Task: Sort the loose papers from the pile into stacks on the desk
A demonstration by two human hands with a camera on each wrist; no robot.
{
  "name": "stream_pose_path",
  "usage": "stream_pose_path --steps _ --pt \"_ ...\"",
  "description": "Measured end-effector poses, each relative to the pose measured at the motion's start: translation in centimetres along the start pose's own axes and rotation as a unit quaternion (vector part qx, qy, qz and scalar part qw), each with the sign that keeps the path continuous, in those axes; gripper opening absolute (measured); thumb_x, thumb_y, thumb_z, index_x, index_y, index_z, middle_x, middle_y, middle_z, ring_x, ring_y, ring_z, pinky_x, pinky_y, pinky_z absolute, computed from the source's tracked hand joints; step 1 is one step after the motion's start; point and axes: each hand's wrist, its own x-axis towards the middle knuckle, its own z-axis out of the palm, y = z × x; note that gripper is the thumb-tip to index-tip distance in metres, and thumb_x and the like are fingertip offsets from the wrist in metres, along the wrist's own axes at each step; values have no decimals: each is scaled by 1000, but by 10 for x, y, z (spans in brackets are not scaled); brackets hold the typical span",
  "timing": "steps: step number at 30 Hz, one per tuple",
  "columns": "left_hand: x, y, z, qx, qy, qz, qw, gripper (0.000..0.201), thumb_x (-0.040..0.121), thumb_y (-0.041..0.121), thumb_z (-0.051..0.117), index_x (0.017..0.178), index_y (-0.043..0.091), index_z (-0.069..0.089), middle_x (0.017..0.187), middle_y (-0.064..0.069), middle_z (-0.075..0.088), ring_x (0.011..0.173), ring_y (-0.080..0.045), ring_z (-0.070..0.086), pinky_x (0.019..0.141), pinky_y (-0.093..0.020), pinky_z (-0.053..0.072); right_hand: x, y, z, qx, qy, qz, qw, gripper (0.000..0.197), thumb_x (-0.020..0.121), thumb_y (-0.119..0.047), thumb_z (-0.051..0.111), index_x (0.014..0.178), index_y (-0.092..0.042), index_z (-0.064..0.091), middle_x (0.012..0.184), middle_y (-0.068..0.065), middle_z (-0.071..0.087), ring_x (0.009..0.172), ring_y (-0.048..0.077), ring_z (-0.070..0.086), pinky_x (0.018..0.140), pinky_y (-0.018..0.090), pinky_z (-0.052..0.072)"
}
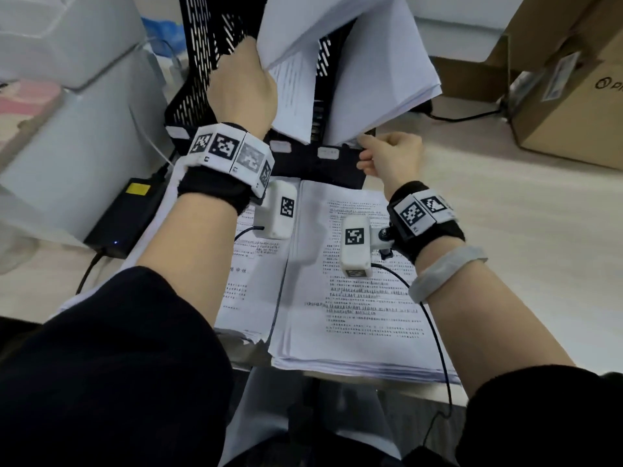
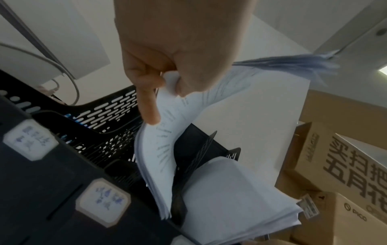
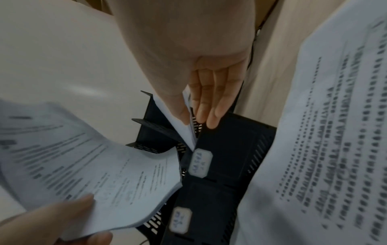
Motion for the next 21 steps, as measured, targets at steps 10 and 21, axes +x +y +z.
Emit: stream_pose_path --steps 10,21 --pt "10 13 36 91 -60 7 994 30 95 12 39 122 3 48 127 -21 54 118 -42 51 91 -48 43 21 13 5 -54 -26 -24 998 32 86 -6 58 63 -15 38 57 3 50 37 11 60 39 21 44" --pt "-2 9 61 72 -115 -5 991 37 99 24 32 122 2 52 125 -22 56 116 -41 52 92 -45 42 21 15 8 -60 -35 -26 997 31 89 -11 56 67 -16 34 76 8 54 39 12 62 35 20 41"
